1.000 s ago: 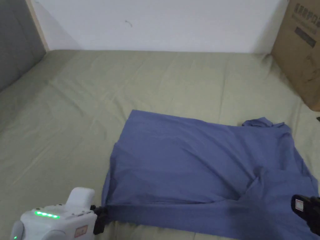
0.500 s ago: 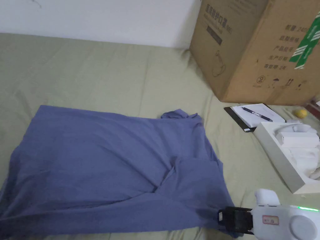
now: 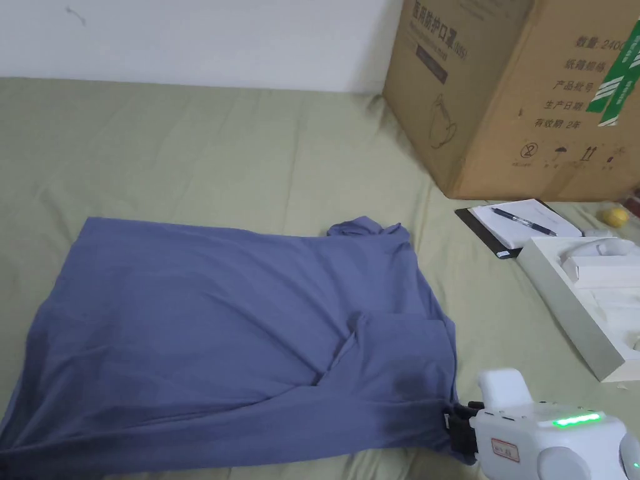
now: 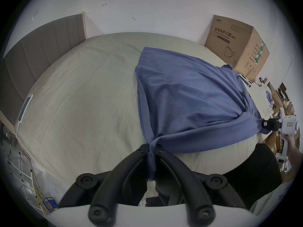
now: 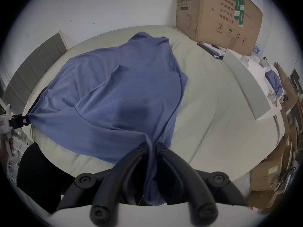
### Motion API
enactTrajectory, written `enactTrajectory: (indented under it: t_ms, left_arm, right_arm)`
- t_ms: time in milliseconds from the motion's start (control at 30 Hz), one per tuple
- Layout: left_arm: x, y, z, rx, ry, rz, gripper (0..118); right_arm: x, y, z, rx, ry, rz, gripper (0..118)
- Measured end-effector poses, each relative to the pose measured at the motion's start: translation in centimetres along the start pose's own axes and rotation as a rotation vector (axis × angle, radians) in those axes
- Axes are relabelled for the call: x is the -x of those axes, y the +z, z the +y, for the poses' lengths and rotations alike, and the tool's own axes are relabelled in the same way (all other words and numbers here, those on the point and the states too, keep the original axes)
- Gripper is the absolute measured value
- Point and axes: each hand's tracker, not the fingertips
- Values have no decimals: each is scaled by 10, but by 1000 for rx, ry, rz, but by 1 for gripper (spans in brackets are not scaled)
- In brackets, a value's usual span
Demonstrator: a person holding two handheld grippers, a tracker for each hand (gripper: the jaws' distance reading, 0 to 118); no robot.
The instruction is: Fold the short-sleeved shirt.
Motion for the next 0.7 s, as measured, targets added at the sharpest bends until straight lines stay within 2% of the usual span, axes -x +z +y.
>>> enactTrajectory:
  t_ms: [167, 267, 367, 467, 567, 700]
  left_arm:
    - [-1, 13, 0, -29, -4, -4, 5]
    - [-7, 28, 4, -78, -33, -6, 5]
    - [-15, 41, 14, -108, -50, -3, 5]
    - [-21, 48, 34, -109, -64, -1, 5]
    - [-24, 35, 63, -62, -98, 9, 5]
    - [-21, -15, 109, 37, -123, 4, 5]
  right_arm:
    - [-12, 32, -12, -84, -1, 61, 10]
    - [-12, 56, -14, -119, 5, 62, 10]
    - [-14, 73, -6, -119, -34, 75, 10]
    - [-15, 83, 14, -67, -74, 78, 10]
    - [-14, 79, 46, 1, -66, 71, 10]
    - [-18, 40, 110, 152, -47, 67, 10]
